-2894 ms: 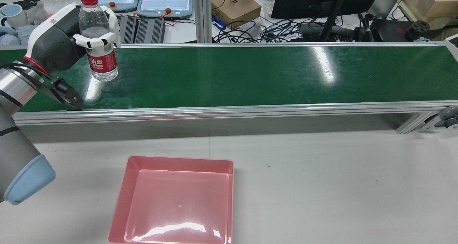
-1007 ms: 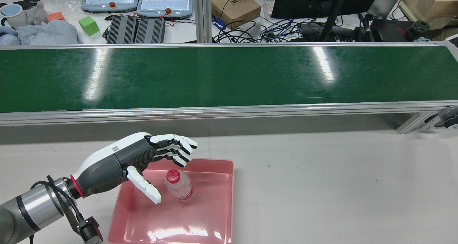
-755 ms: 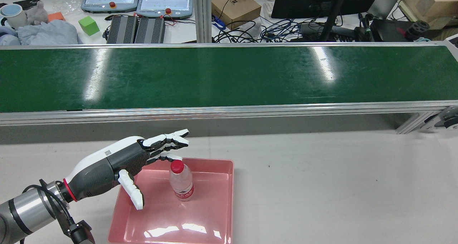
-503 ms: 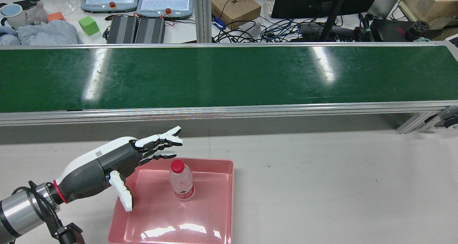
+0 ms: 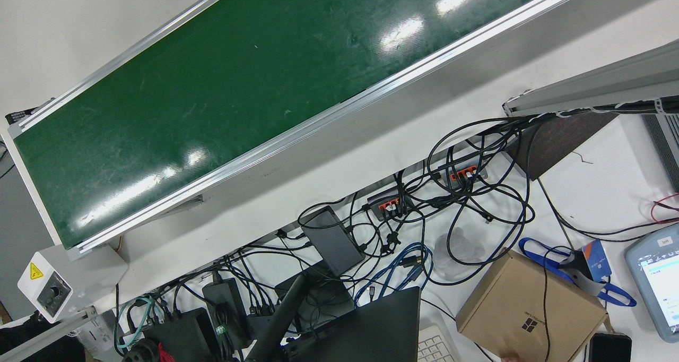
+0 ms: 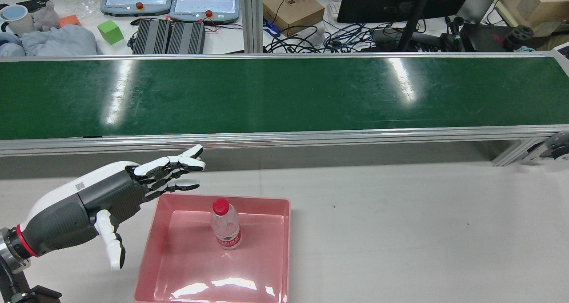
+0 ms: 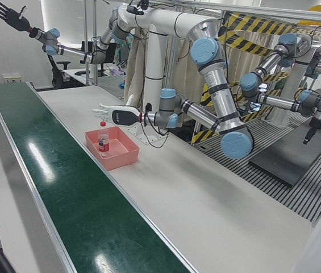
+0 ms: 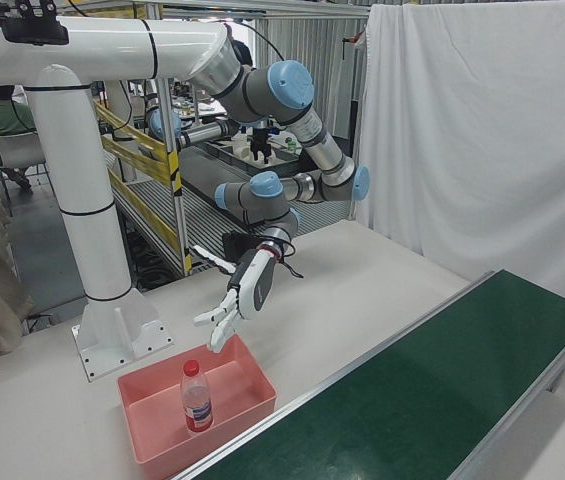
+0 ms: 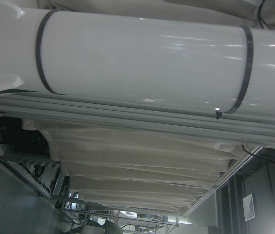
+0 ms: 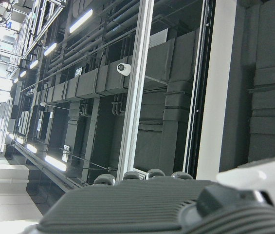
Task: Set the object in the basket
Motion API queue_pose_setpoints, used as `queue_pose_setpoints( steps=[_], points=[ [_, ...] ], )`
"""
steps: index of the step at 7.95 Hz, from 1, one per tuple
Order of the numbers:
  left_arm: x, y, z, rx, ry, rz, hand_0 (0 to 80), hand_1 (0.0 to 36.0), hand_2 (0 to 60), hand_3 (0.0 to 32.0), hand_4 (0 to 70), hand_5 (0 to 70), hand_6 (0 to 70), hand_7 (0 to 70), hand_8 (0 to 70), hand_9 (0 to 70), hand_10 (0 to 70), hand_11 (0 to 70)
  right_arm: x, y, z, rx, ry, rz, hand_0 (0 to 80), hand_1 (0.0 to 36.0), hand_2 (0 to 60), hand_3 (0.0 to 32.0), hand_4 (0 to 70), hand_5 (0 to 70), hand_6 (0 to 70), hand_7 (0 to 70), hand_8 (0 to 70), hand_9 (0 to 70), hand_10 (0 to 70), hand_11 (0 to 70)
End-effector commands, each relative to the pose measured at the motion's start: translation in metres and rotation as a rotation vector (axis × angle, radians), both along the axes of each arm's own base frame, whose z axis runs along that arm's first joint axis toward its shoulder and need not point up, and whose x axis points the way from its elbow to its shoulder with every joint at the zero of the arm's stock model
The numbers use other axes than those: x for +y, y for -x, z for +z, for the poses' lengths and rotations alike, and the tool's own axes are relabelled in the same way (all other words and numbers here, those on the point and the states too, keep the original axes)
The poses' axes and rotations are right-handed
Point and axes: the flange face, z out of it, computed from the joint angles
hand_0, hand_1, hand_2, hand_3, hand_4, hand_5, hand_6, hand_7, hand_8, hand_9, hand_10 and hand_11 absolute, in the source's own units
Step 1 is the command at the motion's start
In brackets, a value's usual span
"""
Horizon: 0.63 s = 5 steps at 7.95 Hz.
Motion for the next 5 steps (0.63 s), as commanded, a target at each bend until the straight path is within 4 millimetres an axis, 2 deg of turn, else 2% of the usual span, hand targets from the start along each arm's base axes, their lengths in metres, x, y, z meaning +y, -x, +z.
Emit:
queue_pose_setpoints(
  steps=[1, 2, 3, 4, 5],
  points=[
    [0.001, 0.0091, -0.002, 0.003, -0.001, -0.011, 47.9, 7.4, 0.0, 0.0, 8.6, 20.3, 2.0, 1.3, 4.6, 3.5, 8.9, 13.9, -0.0002, 0.0003, 0.0, 0.0, 0.0, -0.001, 0.0, 0.0, 0.0, 0.0, 0.0, 0.0, 0.0, 0.0, 0.0, 0.0, 0.0, 0.0],
    [0.0006, 0.0088, -0.0036, 0.016, -0.003, -0.011, 42.6, 1.9, 0.0, 0.0, 7.7, 21.7, 1.9, 1.5, 4.7, 3.9, 9.2, 13.9, -0.0002, 0.0003, 0.0, 0.0, 0.0, -0.001, 0.0, 0.0, 0.0, 0.0, 0.0, 0.0, 0.0, 0.0, 0.0, 0.0, 0.0, 0.0],
    [0.0006, 0.0076, -0.0066, 0.035, -0.009, -0.01, 37.5, 0.0, 0.0, 0.0, 7.8, 25.2, 2.5, 1.8, 5.3, 5.1, 11.5, 16.8, -0.0002, 0.0003, 0.0, 0.0, 0.0, -0.001, 0.0, 0.0, 0.0, 0.0, 0.0, 0.0, 0.0, 0.0, 0.0, 0.0, 0.0, 0.0],
    [0.0005, 0.0063, -0.0085, 0.051, -0.015, -0.009, 26.8, 0.0, 0.0, 0.0, 8.2, 27.4, 2.8, 1.9, 5.4, 5.6, 12.9, 18.5, 0.0003, -0.0004, 0.0, 0.0, 0.0, 0.001, 0.0, 0.0, 0.0, 0.0, 0.0, 0.0, 0.0, 0.0, 0.0, 0.0, 0.0, 0.0],
    [-0.0005, 0.0054, -0.0101, 0.068, -0.021, -0.01, 15.7, 0.0, 0.0, 0.0, 8.2, 27.5, 2.6, 1.5, 5.1, 5.2, 12.2, 17.2, -0.0002, 0.0003, 0.0, 0.0, 0.0, -0.001, 0.0, 0.0, 0.0, 0.0, 0.0, 0.0, 0.0, 0.0, 0.0, 0.0, 0.0, 0.0]
  ],
)
